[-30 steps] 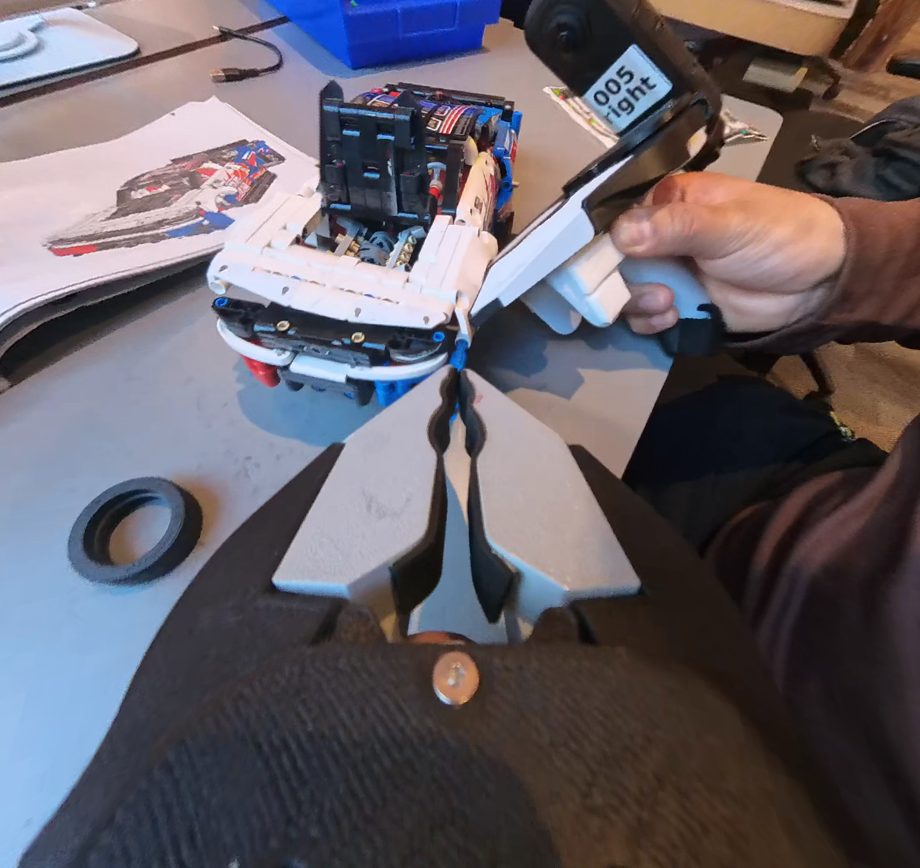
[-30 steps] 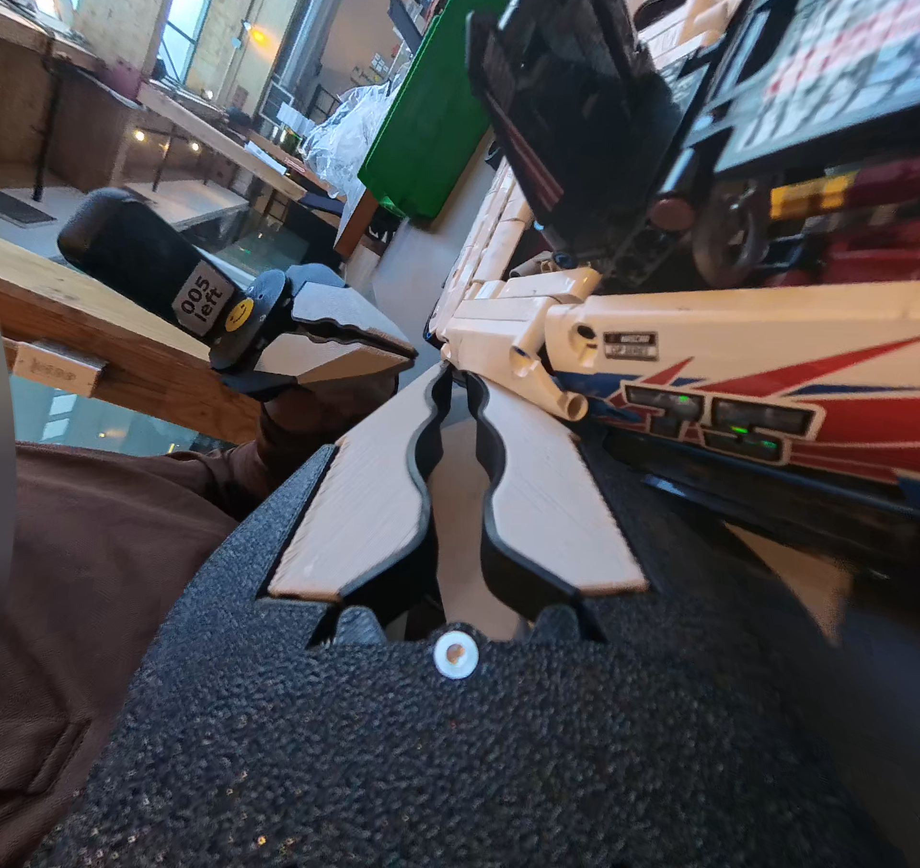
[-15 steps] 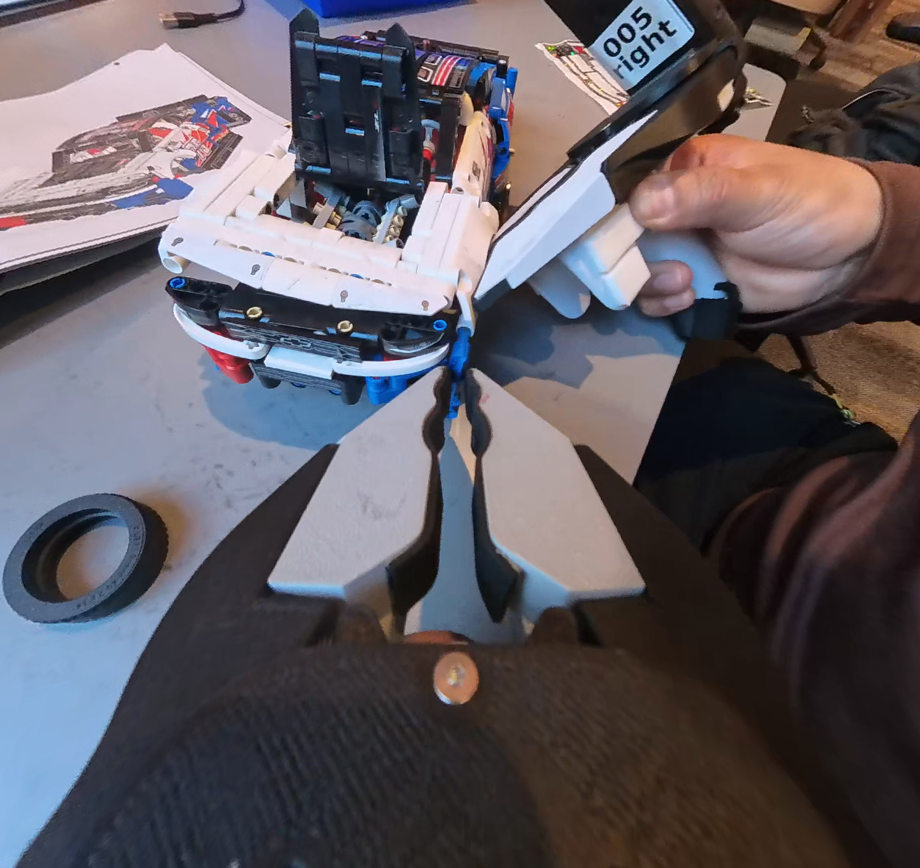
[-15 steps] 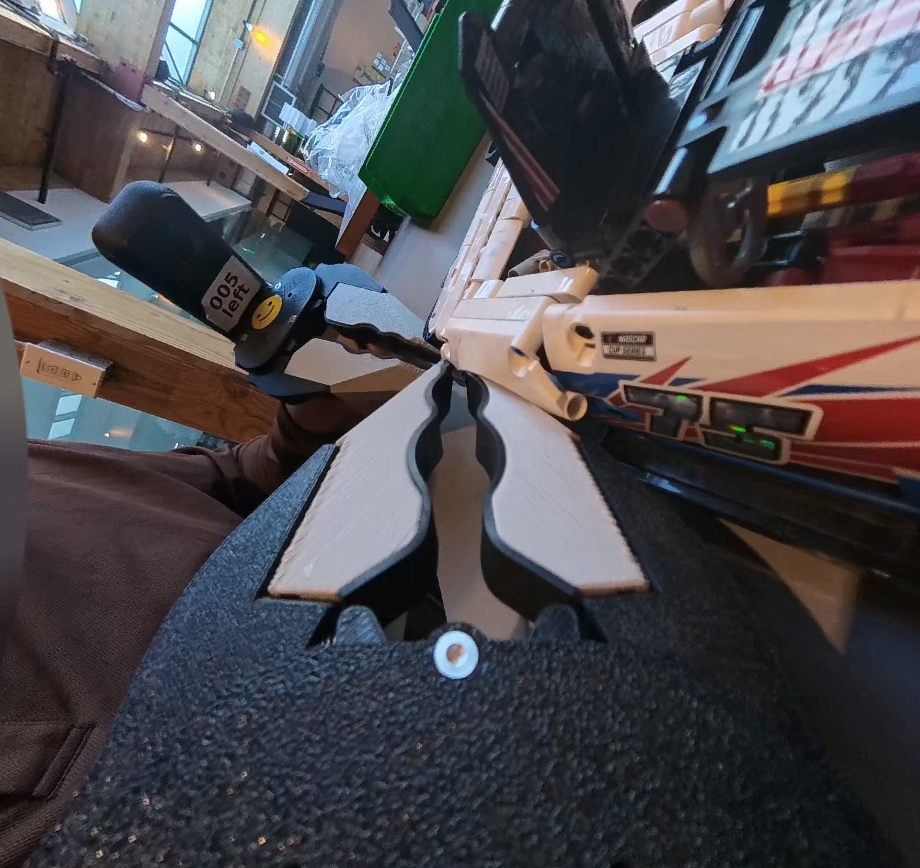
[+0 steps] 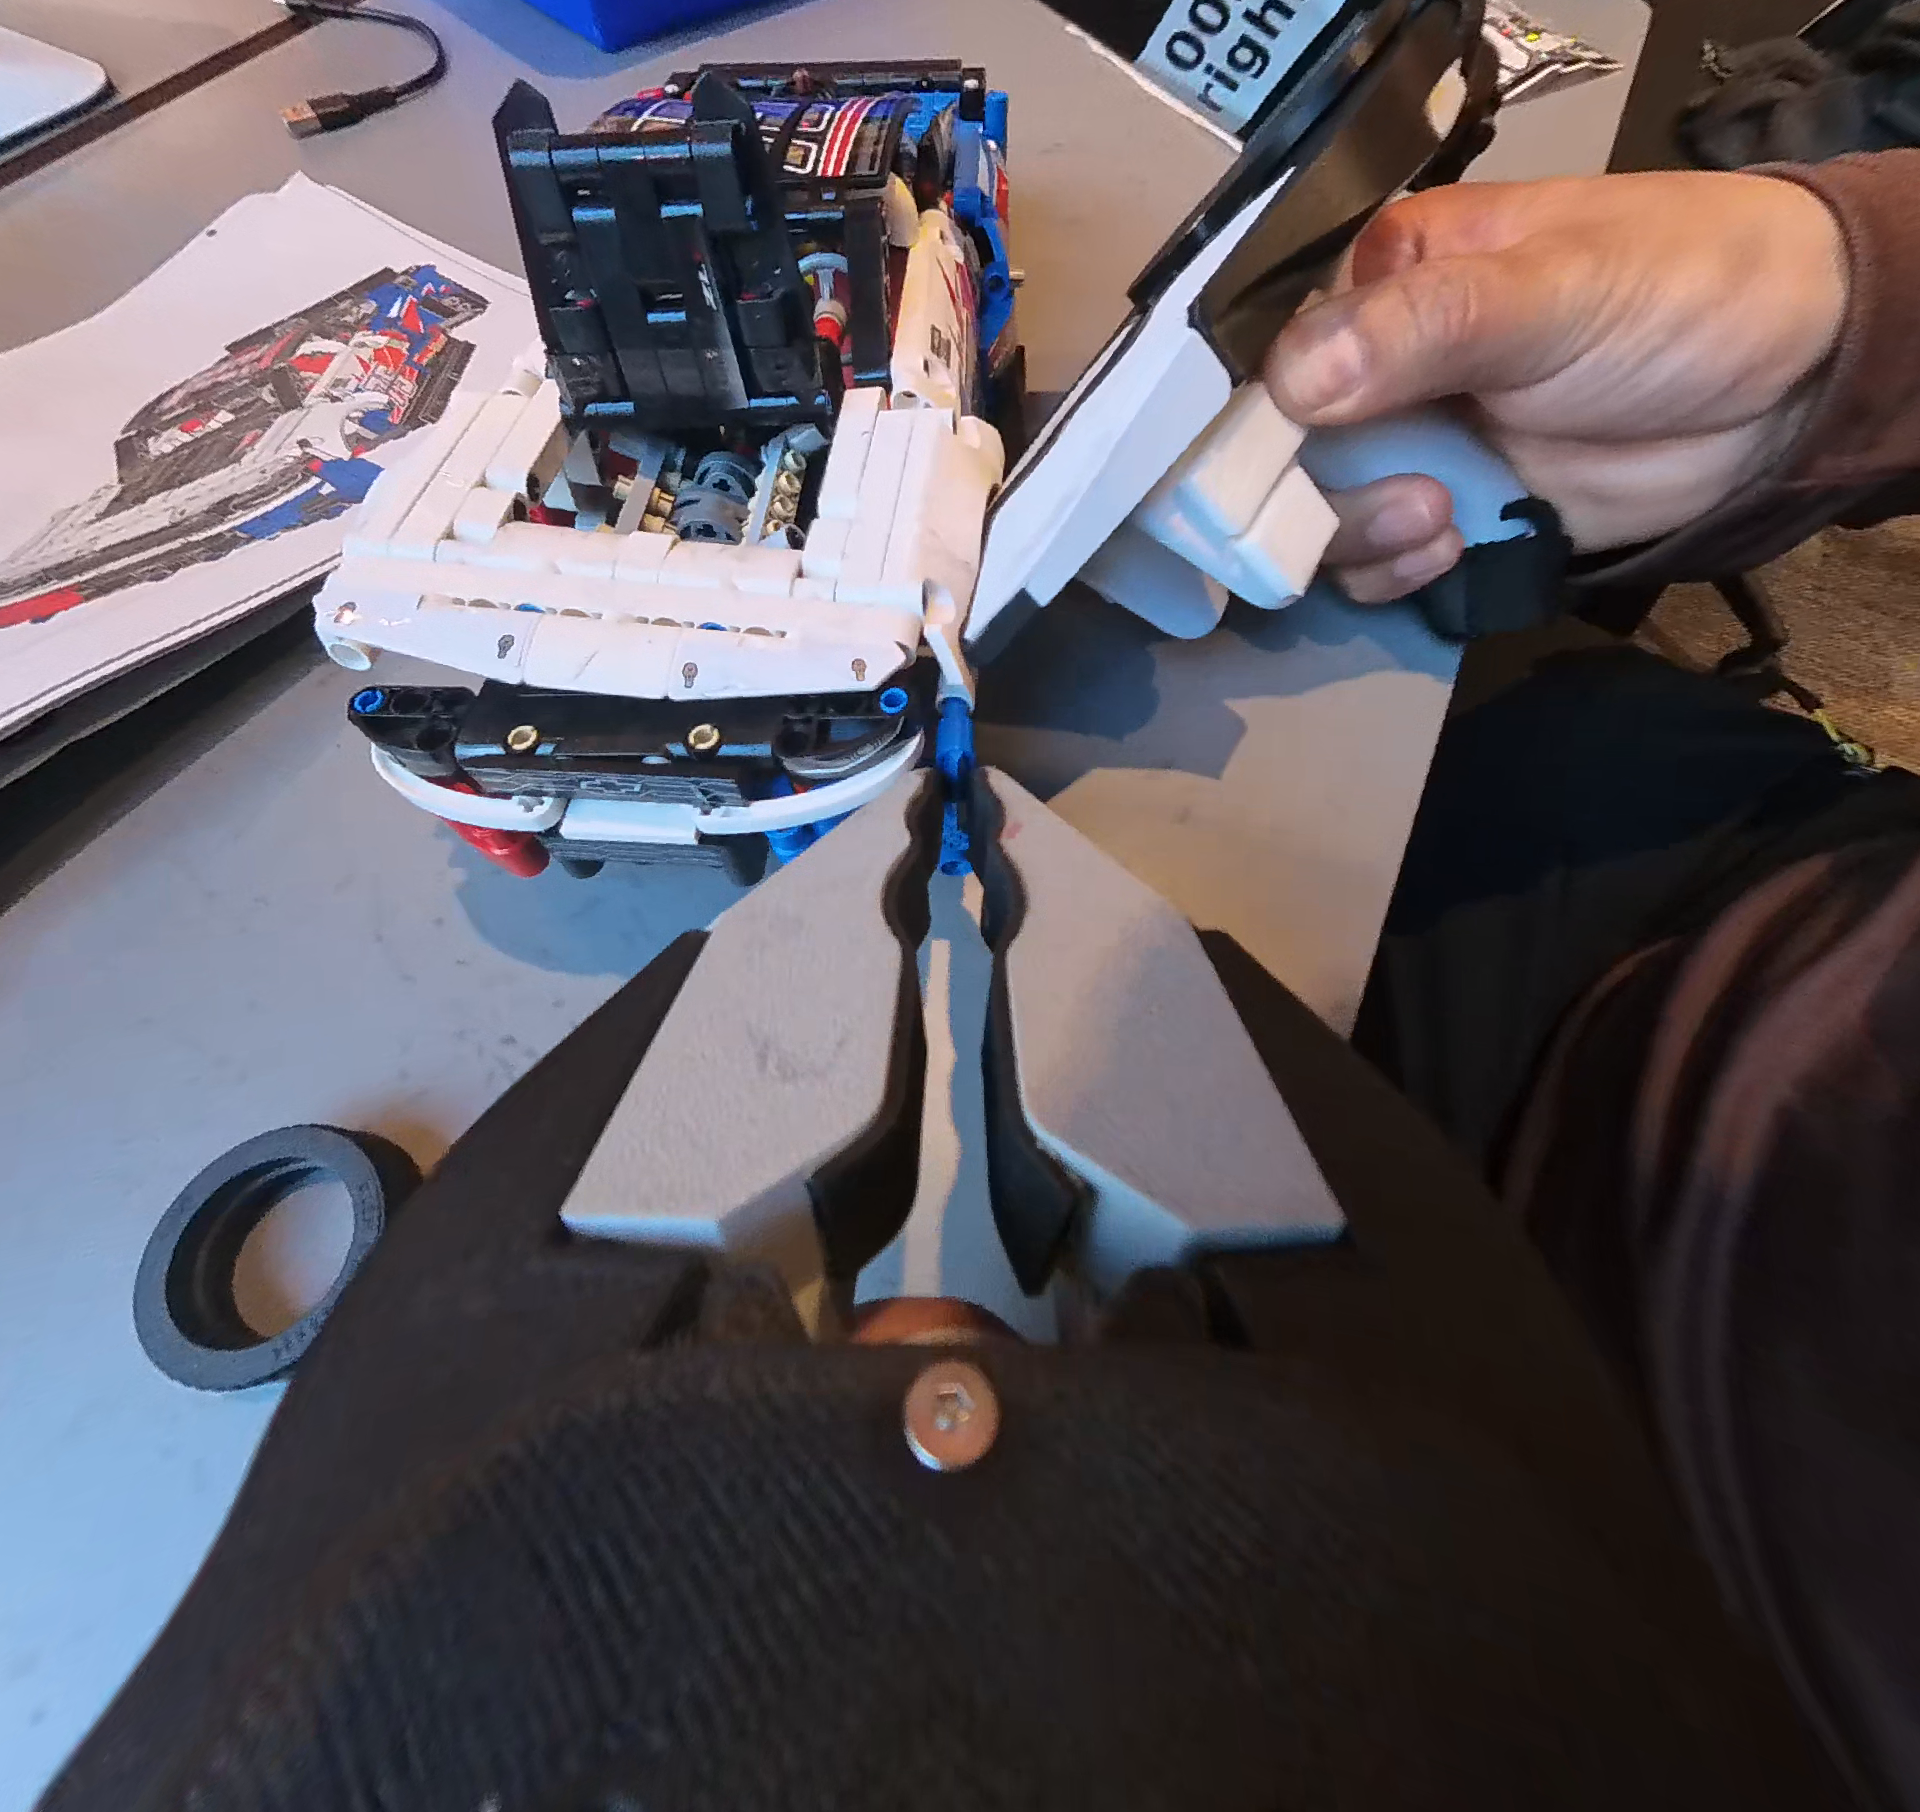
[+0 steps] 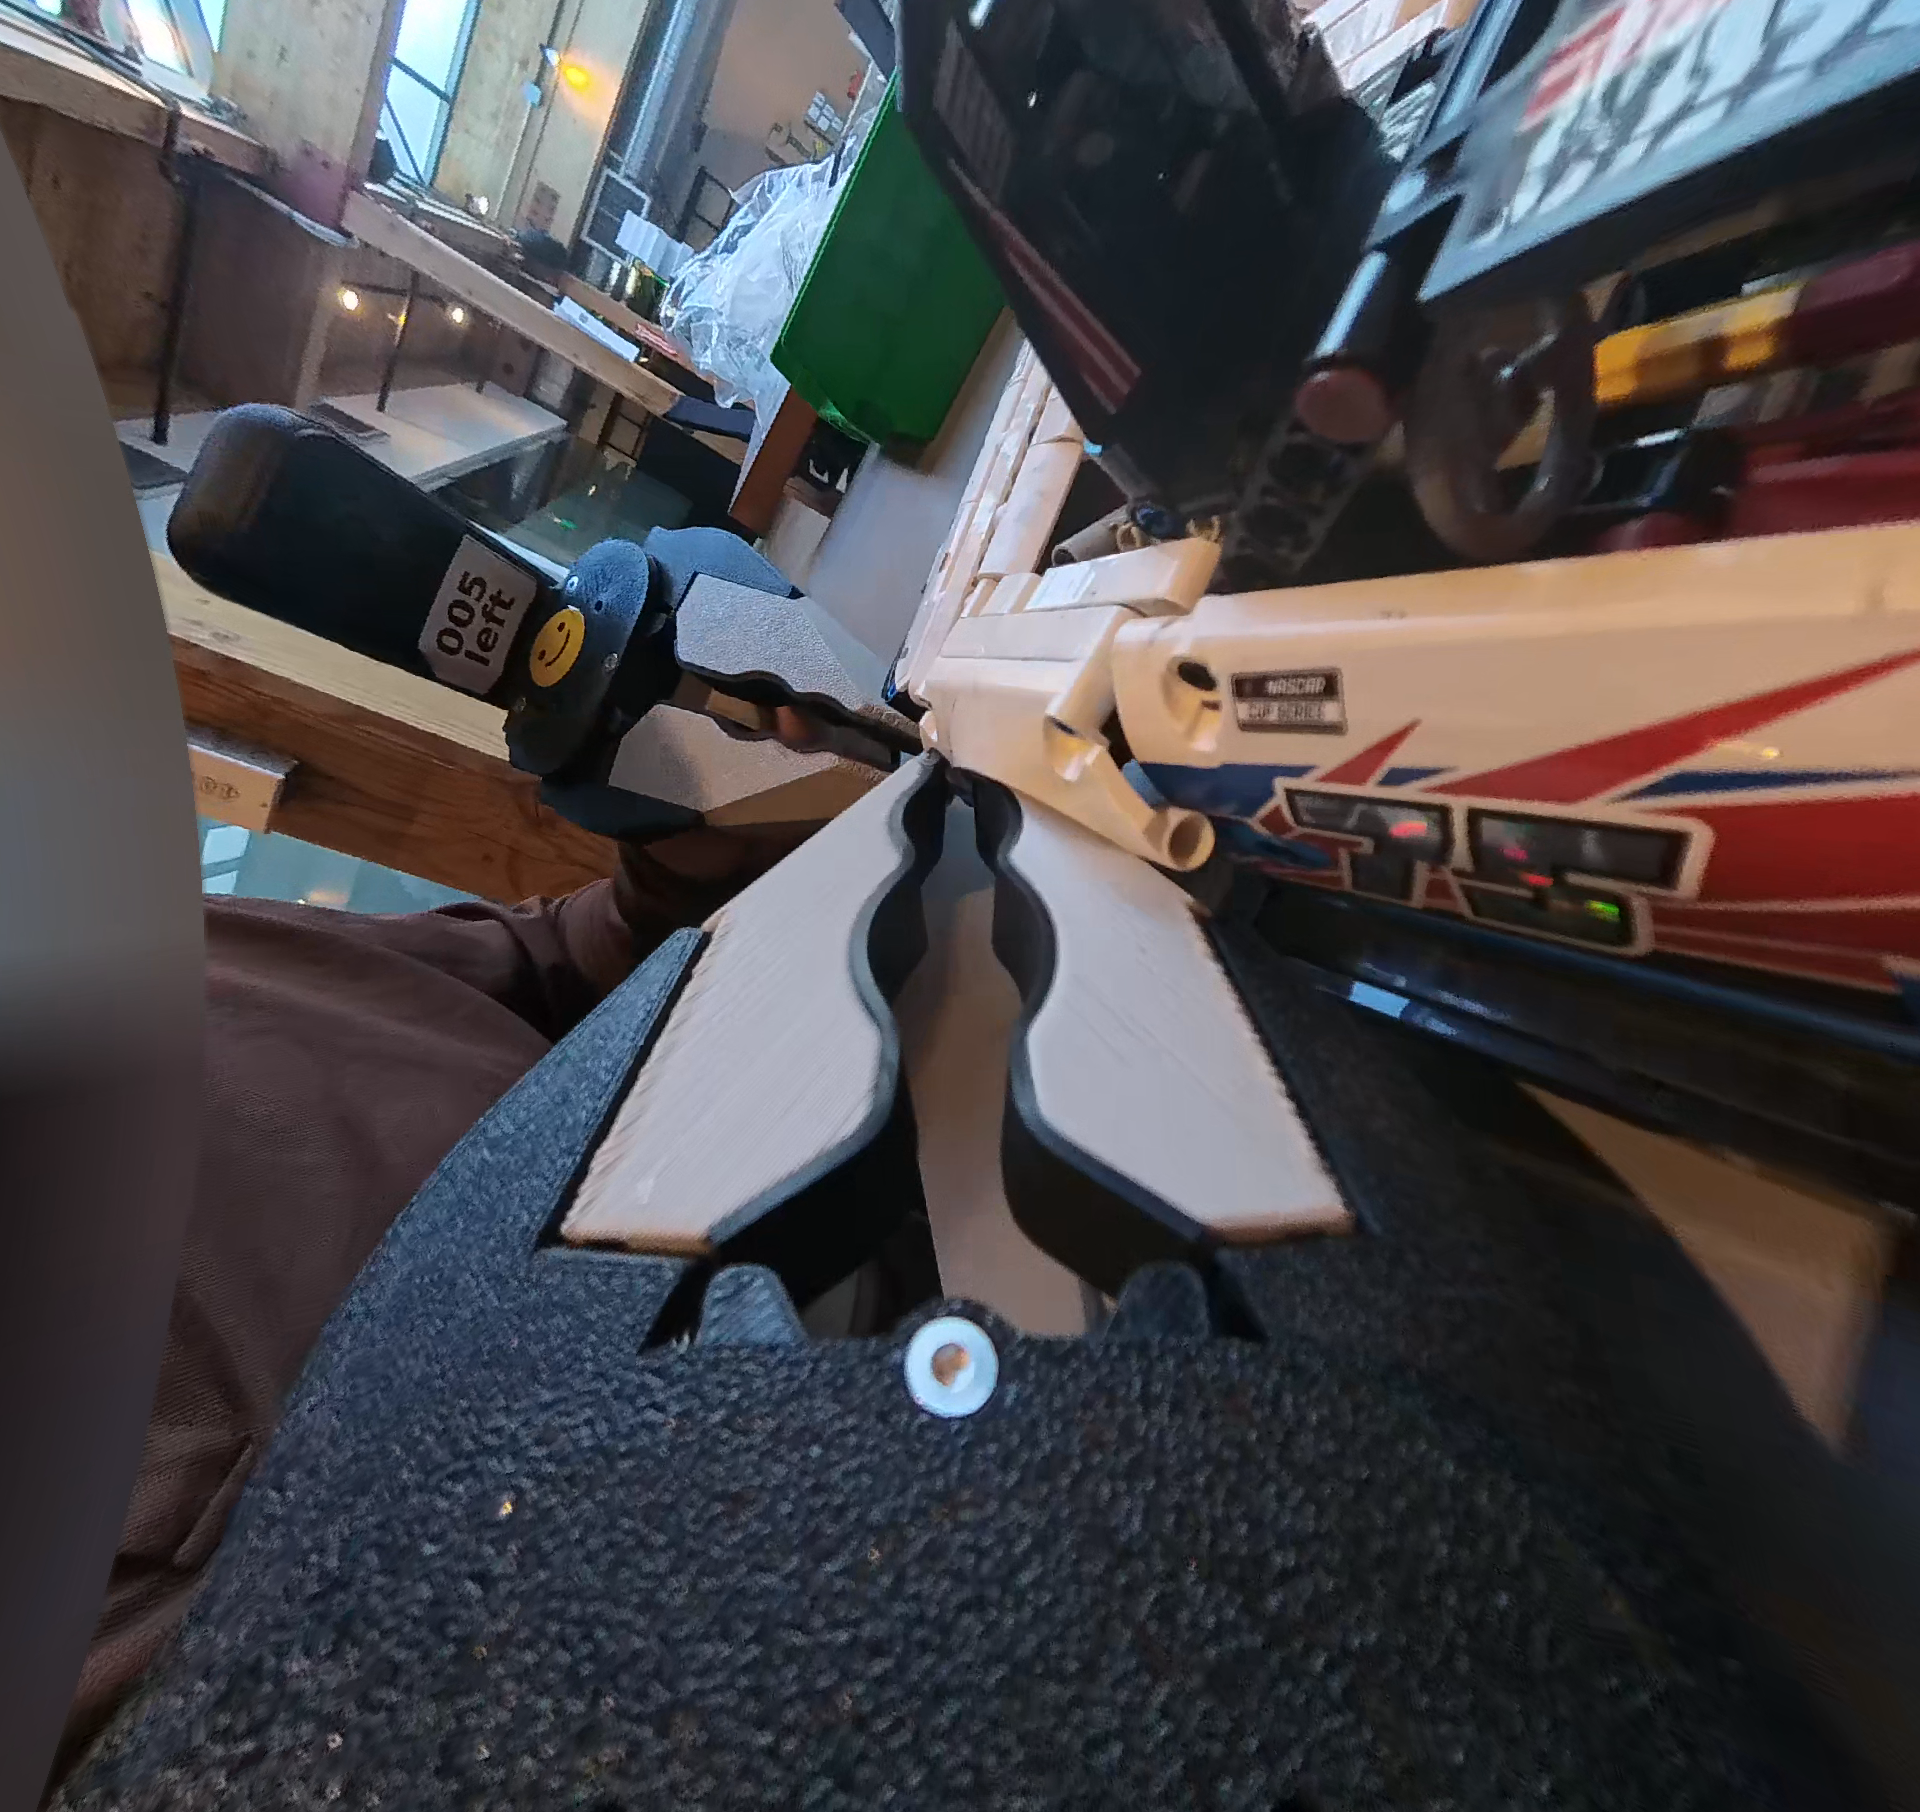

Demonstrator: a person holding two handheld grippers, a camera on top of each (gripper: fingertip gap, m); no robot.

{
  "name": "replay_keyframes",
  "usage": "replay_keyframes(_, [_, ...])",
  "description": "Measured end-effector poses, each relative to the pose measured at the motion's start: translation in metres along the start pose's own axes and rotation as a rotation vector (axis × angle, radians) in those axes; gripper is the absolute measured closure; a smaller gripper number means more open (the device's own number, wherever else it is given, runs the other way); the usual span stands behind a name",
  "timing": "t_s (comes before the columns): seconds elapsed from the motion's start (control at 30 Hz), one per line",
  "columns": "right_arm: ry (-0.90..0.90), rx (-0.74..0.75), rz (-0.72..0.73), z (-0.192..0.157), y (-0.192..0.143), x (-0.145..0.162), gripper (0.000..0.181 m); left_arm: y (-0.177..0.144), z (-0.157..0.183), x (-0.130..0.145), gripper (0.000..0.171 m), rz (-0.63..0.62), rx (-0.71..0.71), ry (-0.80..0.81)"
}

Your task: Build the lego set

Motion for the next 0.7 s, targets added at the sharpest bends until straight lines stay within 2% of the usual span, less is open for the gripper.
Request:
replay_keyframes(0.37, [0.039,-0.018,0.014,0.0,-0.001,-0.001,0.17,-0.004,0.0,0.003,0.17,0.007,-0.014,-0.023])
replay_keyframes(0.5, [-0.054,0.067,0.014,-0.002,-0.011,0.006,0.153,-0.021,-0.003,0.011,0.158,0.005,-0.051,-0.065])
replay_keyframes(0.6, [-0.11,0.106,-0.025,-0.007,-0.022,0.019,0.148,-0.039,-0.011,0.023,0.142,0.018,-0.09,-0.15])
replay_keyframes(0.7, [-0.315,0.252,-0.022,-0.003,-0.043,0.024,0.149,-0.057,-0.03,0.039,0.127,0.049,-0.148,-0.243])
Point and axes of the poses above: each gripper's, where its closed fingertips meet, y out along the fingers, x out of its underside, z = x × y across the jaws, the point moved 2 cm from there along -y, back along the fingers, and after that the axes turned 14 degrees about y, right-handed, at the moved point
